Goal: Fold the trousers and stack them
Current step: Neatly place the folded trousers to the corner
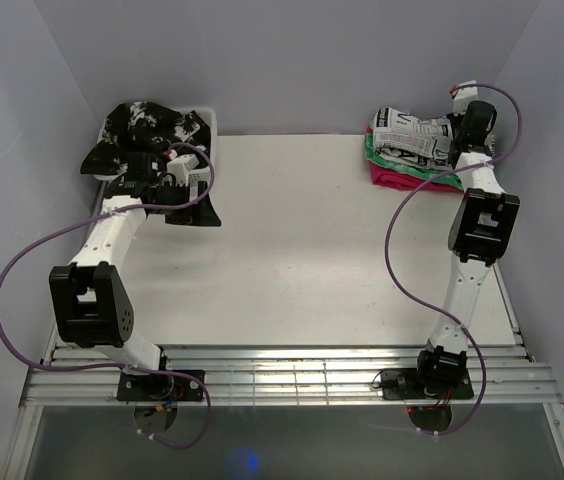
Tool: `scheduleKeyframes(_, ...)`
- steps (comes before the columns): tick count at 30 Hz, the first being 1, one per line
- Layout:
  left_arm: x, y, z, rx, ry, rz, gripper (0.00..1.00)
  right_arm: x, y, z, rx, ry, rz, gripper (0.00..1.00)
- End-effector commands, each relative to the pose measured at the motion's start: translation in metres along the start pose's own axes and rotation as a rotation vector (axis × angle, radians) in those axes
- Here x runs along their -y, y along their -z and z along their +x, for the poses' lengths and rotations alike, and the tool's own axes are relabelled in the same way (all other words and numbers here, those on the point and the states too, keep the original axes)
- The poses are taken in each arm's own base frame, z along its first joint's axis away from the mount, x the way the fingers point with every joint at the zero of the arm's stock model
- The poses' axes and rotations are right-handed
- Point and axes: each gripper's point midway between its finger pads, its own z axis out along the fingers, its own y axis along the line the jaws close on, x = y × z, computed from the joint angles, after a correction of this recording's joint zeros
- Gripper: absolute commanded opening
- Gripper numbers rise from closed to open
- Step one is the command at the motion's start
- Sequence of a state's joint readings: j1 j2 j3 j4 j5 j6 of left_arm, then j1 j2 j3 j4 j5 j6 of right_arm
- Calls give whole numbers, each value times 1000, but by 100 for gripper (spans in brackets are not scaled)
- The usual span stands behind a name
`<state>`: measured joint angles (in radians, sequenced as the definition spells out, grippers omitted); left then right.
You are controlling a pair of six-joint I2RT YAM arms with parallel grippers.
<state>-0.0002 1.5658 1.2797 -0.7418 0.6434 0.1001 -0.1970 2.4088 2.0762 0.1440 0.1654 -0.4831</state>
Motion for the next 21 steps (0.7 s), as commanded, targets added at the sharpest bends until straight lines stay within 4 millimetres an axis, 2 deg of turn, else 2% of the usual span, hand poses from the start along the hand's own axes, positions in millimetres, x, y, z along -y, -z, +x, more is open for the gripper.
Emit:
scheduleKeyframes(1,6,4,-7,15,-6,17,98,49,15,-67,182,0,124,8)
scheduleKeyframes(5,3,0,-12,11,7,18,98,41,-9,-42,145,45,115,8)
scheduleKeyframes(10,2,1,-13,7,1,10,98,32,-30,-14,129,70,110,8)
scheduleKeyframes(11,2,1,-13,6,-1,7,98,23,-37,0,112,74,100,8)
scheduleKeyframes(15,-1,2,-13,1,-7,-9,98,8,-48,30,76,82,83,9)
scheduleKeyframes(17,0,4,-12,1,-12,-12,98,4,-50,38,60,87,81,14)
scheduleKeyframes(19,1,5,-10,2,-14,-12,98,4,-47,34,61,70,73,22)
scheduleKeyframes(21,2,6,-10,2,-19,-11,98,13,-35,9,81,41,55,30)
